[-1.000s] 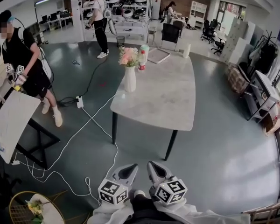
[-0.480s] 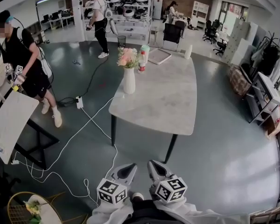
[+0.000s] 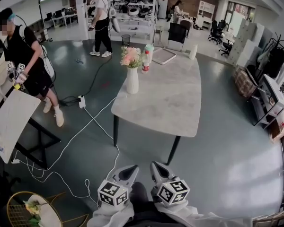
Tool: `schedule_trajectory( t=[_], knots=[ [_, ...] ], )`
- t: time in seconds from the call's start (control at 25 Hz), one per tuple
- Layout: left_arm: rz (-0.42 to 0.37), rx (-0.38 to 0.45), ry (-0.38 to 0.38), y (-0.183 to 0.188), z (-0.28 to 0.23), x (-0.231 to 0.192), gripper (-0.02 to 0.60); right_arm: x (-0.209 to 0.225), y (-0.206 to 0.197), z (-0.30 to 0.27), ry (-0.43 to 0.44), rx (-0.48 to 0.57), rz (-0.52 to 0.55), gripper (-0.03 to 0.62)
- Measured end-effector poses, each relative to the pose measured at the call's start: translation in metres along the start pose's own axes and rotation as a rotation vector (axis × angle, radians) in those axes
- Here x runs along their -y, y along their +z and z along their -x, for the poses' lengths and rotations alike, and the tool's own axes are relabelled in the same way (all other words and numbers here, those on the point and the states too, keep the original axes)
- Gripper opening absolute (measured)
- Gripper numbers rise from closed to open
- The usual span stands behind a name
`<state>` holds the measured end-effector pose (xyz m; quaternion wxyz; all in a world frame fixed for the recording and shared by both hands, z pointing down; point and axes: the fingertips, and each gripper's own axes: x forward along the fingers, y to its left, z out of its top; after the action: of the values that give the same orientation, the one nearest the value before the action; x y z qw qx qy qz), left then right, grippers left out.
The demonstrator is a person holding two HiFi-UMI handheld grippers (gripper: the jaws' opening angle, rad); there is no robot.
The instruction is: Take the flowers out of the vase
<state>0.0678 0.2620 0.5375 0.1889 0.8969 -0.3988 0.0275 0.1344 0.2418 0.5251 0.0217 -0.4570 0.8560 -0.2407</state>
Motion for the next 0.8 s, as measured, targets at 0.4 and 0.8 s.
schedule_trajectory(
  t=[0.4,0.8],
  knots=[
    [-0.003,-0.003,0.036,0.004,0.007,-0.006,0.005,-0.004,0.003,-0.008,0.017,0.001,-0.020,0.000],
    [-0.007,0.002,0.030,0.015,-0.013,-0.026,0.005,0.002,0.014,-0.030,0.023,0.005,0.003,0.000]
  ],
)
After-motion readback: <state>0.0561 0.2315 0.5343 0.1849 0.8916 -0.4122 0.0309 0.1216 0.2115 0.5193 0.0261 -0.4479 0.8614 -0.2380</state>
